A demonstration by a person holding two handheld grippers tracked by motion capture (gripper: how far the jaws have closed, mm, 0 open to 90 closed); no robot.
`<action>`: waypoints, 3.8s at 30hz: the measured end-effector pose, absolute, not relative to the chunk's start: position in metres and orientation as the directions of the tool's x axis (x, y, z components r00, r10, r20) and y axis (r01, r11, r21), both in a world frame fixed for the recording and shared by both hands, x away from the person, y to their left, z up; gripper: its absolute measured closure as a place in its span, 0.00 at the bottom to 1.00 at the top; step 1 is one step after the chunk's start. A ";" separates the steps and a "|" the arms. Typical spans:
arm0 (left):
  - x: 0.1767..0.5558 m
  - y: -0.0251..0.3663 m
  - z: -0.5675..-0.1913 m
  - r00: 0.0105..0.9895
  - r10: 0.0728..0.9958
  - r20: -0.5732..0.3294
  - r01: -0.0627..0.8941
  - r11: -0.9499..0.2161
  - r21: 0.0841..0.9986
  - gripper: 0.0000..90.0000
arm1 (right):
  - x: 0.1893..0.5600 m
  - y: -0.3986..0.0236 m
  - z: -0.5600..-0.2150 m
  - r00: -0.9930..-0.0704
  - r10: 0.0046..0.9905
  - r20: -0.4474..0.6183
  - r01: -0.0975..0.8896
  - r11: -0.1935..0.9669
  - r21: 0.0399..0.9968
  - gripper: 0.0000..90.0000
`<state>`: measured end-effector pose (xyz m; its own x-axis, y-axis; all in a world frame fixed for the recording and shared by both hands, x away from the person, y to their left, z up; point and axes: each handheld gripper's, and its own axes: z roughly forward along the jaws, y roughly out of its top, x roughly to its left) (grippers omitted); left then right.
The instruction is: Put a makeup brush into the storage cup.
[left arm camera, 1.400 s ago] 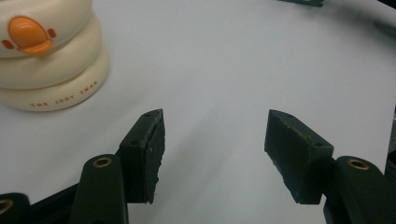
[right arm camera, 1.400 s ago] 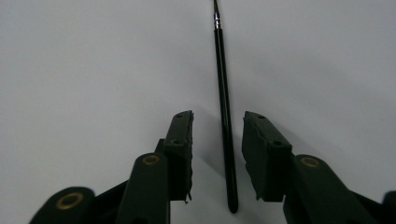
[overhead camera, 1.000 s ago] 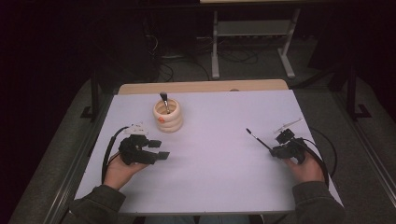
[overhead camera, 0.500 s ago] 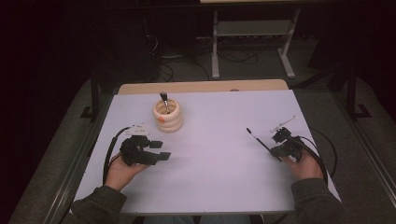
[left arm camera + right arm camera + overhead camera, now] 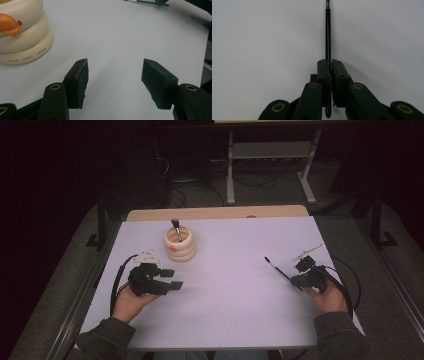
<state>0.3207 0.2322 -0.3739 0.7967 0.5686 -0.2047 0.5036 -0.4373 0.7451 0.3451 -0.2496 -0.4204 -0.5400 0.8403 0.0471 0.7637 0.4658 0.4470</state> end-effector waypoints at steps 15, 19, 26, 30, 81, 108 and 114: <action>0.324 0.231 -0.376 0.794 0.565 -0.225 0.517 -0.432 0.739 0.42 | 0.363 -0.237 -0.423 -0.531 0.844 0.077 0.822 0.490 0.290 0.88; 0.325 0.231 -0.377 0.794 0.563 -0.228 0.517 -0.429 0.741 0.42 | 0.372 -0.224 -0.420 -0.550 0.835 0.030 0.822 0.535 0.195 0.92; 0.321 0.233 -0.376 0.794 0.563 -0.230 0.514 -0.420 0.748 0.42 | 0.367 -0.225 -0.420 -0.563 0.826 0.018 0.807 0.545 0.228 0.95; 0.321 0.234 -0.374 0.795 0.562 -0.228 0.513 -0.422 0.748 0.42 | 0.359 -0.231 -0.421 -0.562 0.826 0.047 0.799 0.528 0.288 0.95; 0.304 0.179 -0.361 0.885 0.380 -0.268 0.429 -0.444 0.786 0.51 | 0.296 -0.125 -0.358 -0.871 0.446 0.207 0.445 0.536 0.717 0.94; 0.304 0.176 -0.357 0.895 0.287 -0.342 0.436 -0.393 0.810 0.76 | 0.285 -0.085 -0.371 -0.925 0.315 0.213 0.358 0.532 0.767 0.94; 0.305 0.175 -0.357 0.896 0.253 -0.365 0.439 -0.390 0.810 0.89 | 0.282 -0.080 -0.373 -0.936 0.301 0.182 0.327 0.558 0.762 0.94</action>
